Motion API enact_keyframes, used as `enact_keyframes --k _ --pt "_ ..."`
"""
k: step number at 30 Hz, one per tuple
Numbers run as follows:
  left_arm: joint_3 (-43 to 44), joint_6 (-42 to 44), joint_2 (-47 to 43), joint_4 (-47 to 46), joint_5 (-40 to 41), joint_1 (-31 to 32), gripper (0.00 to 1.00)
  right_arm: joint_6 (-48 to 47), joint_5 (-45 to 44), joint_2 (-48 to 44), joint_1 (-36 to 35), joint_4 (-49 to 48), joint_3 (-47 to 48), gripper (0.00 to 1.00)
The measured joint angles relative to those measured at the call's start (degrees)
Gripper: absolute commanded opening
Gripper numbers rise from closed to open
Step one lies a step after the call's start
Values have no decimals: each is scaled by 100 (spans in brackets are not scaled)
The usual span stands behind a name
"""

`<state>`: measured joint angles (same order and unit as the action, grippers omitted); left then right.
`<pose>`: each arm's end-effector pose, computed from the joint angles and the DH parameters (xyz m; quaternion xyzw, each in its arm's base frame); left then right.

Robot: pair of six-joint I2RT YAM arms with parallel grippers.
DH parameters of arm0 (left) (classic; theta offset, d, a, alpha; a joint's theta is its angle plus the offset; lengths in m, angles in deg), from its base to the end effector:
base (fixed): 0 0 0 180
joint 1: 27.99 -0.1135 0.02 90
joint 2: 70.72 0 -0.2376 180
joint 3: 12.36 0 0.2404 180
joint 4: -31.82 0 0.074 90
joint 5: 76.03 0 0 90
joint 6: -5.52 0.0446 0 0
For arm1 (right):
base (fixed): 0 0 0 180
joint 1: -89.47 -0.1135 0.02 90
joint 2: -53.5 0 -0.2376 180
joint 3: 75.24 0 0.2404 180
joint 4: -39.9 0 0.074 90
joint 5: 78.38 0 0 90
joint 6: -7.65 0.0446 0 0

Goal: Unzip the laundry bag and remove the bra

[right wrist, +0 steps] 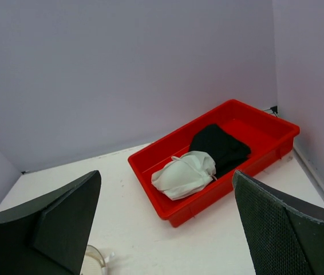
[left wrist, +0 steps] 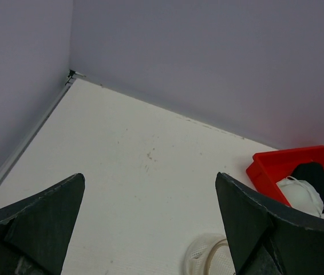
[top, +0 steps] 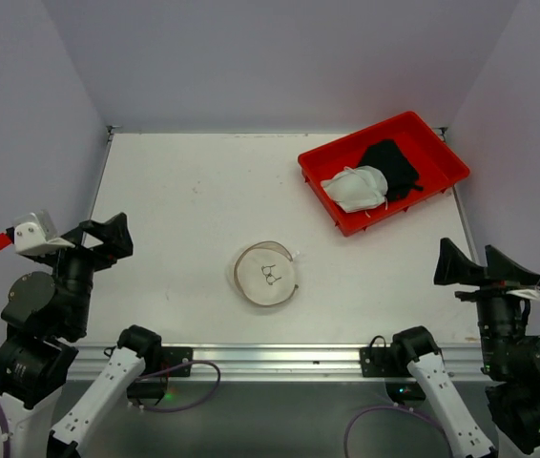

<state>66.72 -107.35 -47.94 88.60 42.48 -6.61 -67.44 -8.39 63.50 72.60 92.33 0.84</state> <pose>0.0520 0.0025 0.4046 -0.1823 0.6859 -0.0951 0.6981 0.0007 -0.0157 0.4019 0.1261 0.6109 0.1087 0.7740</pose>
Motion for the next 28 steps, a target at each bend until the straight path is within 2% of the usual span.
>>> enact_keyframes --k 8,28 --pt "-363 -7 -330 107 28 0 100 7 46 -308 0 146 -315 99" --pt "-645 -57 -249 173 -140 0 100 44 157 -444 0 140 -352 99"
